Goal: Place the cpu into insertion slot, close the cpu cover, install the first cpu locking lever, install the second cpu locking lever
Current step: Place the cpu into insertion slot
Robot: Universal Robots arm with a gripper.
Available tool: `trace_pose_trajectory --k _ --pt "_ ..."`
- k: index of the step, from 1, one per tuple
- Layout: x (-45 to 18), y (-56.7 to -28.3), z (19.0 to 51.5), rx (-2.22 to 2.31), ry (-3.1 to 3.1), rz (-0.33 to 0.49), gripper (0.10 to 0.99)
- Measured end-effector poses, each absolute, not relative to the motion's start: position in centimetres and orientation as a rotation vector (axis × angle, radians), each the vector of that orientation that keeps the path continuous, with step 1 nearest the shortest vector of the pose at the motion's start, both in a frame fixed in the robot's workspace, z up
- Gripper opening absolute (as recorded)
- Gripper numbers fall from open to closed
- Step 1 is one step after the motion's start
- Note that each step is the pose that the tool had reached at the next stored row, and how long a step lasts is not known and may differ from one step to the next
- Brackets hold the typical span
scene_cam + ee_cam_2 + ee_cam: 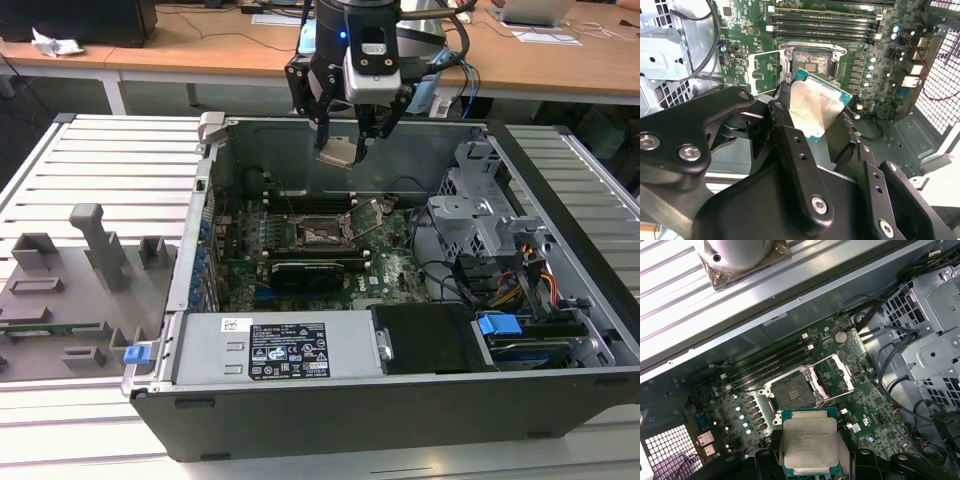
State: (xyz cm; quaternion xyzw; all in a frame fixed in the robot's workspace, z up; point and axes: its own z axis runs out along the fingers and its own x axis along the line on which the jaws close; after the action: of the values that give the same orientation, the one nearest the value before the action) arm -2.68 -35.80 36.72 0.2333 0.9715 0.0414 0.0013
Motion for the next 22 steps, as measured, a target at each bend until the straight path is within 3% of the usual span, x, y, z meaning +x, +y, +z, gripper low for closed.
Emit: trace_pose_trajectory --k 22 --pt "-2.68 -35.8 36.7 0.853 3.013 0.119 0.525"
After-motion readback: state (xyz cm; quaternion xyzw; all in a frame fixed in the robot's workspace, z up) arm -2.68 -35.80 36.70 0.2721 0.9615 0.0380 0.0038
